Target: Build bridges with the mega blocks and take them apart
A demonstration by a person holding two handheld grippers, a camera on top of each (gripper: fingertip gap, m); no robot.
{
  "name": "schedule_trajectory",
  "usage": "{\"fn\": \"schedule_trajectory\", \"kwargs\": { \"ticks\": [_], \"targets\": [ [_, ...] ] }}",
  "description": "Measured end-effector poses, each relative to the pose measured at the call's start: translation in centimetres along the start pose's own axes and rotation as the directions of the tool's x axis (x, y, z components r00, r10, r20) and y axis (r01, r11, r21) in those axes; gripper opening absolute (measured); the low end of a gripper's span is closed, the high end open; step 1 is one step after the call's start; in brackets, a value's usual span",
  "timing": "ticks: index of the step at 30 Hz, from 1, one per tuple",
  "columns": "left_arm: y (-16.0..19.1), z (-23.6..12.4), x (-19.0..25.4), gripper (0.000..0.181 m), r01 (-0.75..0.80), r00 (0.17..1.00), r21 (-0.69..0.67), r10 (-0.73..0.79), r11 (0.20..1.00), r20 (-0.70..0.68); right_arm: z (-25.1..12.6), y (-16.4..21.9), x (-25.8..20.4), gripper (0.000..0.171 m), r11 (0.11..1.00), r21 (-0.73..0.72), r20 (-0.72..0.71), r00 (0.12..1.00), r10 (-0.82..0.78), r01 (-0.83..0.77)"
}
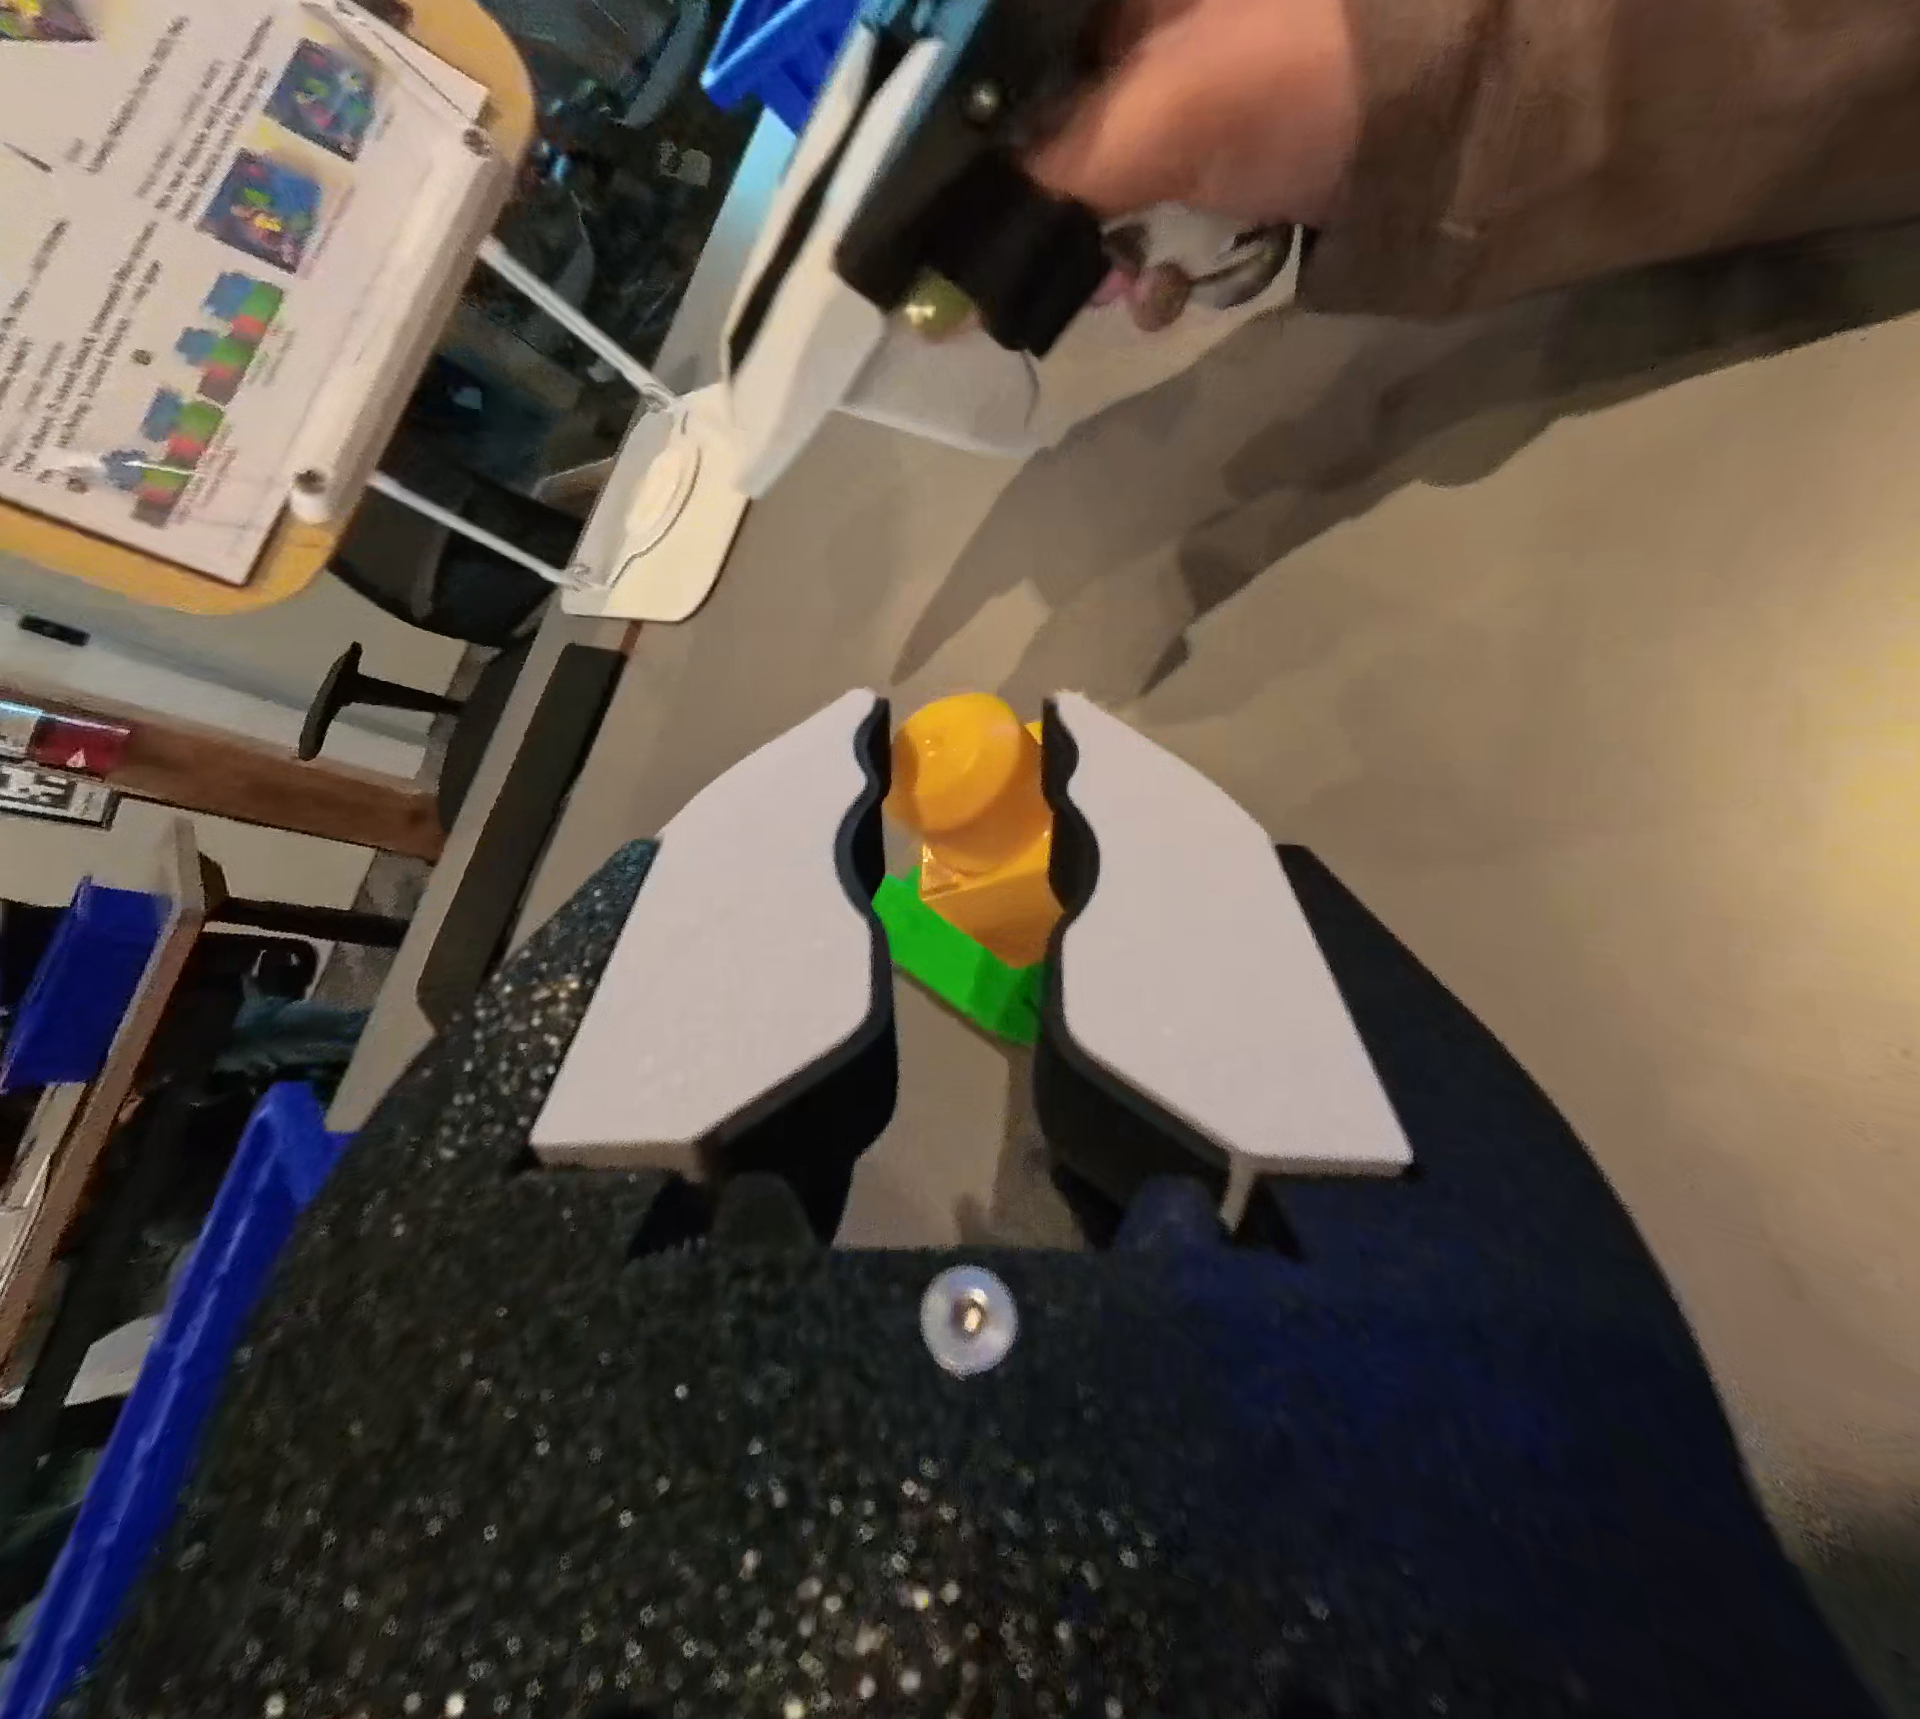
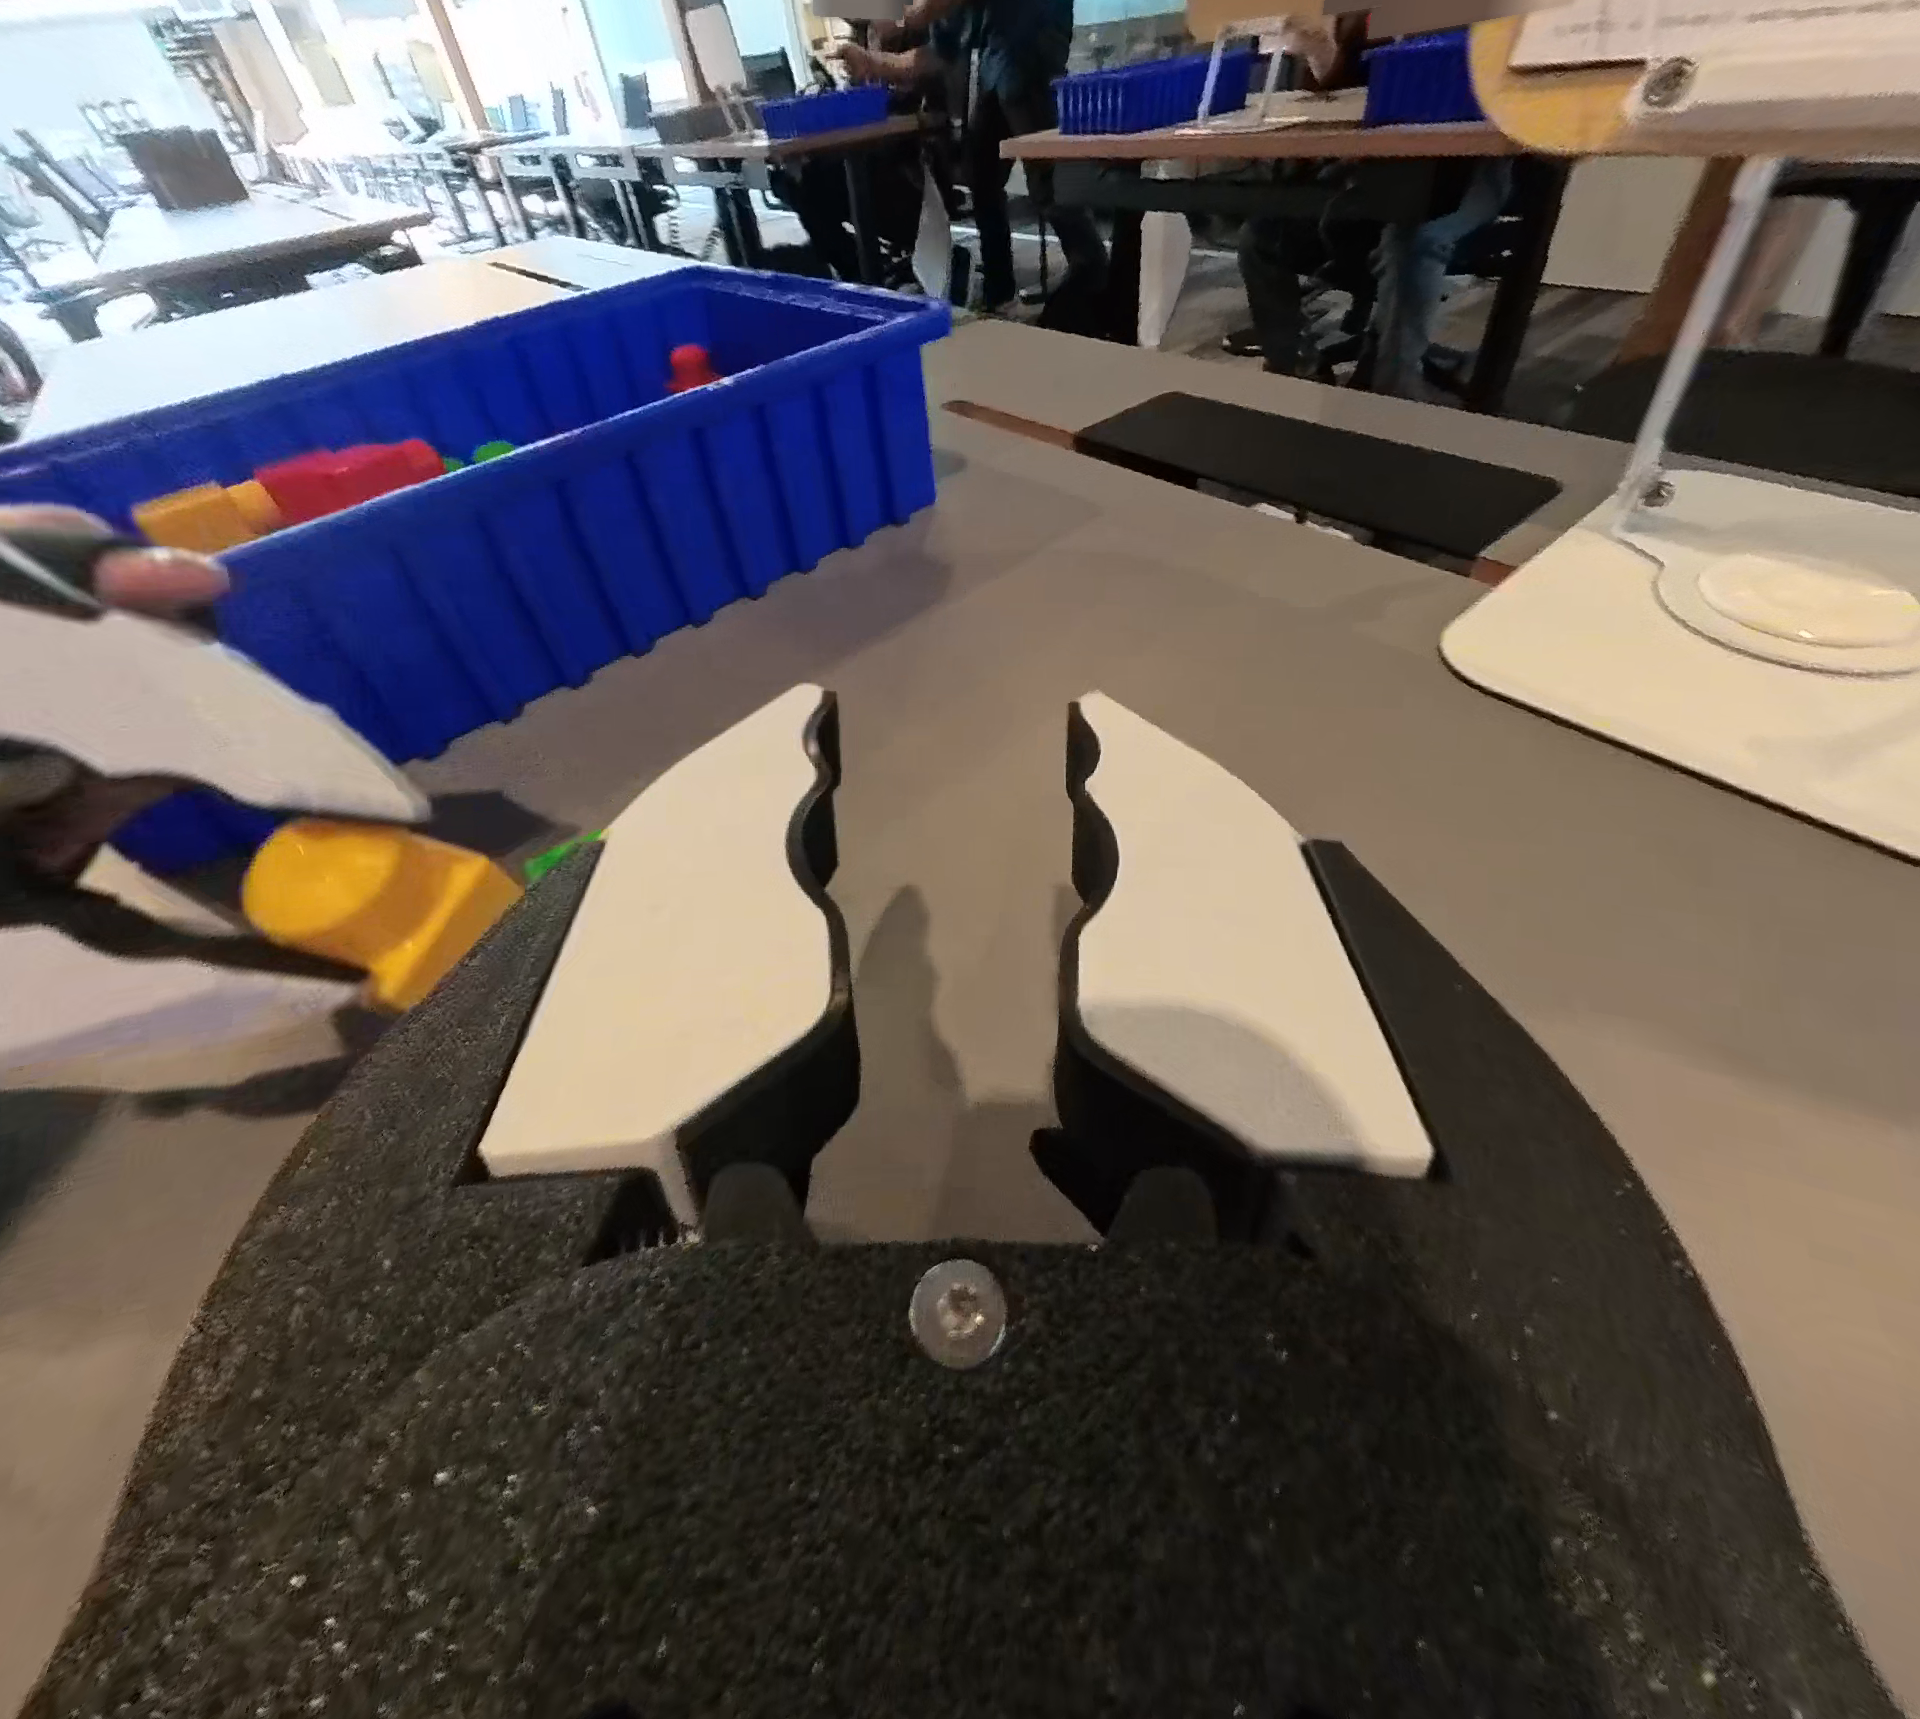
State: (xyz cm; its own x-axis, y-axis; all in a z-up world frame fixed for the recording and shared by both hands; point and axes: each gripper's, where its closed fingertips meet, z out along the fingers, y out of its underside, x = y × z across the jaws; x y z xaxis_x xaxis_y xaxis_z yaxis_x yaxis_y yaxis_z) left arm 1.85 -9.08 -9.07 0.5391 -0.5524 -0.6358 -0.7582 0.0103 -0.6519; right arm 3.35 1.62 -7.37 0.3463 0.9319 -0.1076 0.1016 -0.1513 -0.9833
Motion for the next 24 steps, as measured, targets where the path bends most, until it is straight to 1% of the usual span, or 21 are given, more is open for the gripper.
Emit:
{"fn": "schedule_trajectory", "kwargs": {
  "ticks": [3, 7, 10, 14, 15, 18, 21, 24],
  "targets": [
    [0.1, 1.6, 1.0, 0.027, 0.035, 0.999, -0.008, -0.035, 0.999, -0.015, -0.1, 0.2, 0.4, 0.04, 1.0, -0.009, -0.004, 1.0, 0.02, -0.02],
    [1.0, 3.1, 1.8, 0.028, 0.03, 0.999, -0.03, -0.03, 0.999, -0.026, 0.0, 0.4, 0.3, 0.04, 1.0, -0.019, -0.001, 1.0, 0.01, -0.01],
    [1.5, 3.5, 2.0, 0.028, 0.03, 0.999, -0.025, -0.031, 0.999, -0.02, 0.1, 0.3, 0.1, 0.04, 1.0, -0.021, 0.006, 1.0, 0.007, -0.007],
    [1.8, 3.4, 2.3, 0.028, 0.081, 0.996, -0.001, -0.081, 0.997, -0.029, 0.2, 0.4, -0.1, 0.04, 1.0, -0.022, 0.018, 1.0, 0.018, -0.018],
    [1.9, 3.3, 2.2, 0.031, 0.093, 0.995, 0.006, -0.093, 0.996, -0.022, 0.2, 0.4, -0.1, 0.04, 1.0, -0.021, 0.02, 1.0, 0.021, -0.02],
    [1.7, 2.5, 1.9, 0.047, 0.153, 0.988, 0.02, -0.153, 0.988, -0.019, 0.2, 0.3, -0.2, 0.041, 1.0, -0.019, 0.023, 0.999, 0.025, -0.024],
    [0.5, 0.3, 1.5, 0.051, 0.292, 0.954, 0.018, -0.29, 0.956, -0.073, 0.1, 0.1, -0.3, 0.041, 1.0, -0.011, 0.027, 0.999, 0.026, -0.026],
    [-1.1, -3.5, 0.3, 0.047, 0.412, 0.907, 0.044, -0.405, 0.91, -0.119, 0.1, 0.0, -0.4, 0.041, 1.0, -0.006, 0.034, 0.999, 0.029, -0.029]
  ]
}}
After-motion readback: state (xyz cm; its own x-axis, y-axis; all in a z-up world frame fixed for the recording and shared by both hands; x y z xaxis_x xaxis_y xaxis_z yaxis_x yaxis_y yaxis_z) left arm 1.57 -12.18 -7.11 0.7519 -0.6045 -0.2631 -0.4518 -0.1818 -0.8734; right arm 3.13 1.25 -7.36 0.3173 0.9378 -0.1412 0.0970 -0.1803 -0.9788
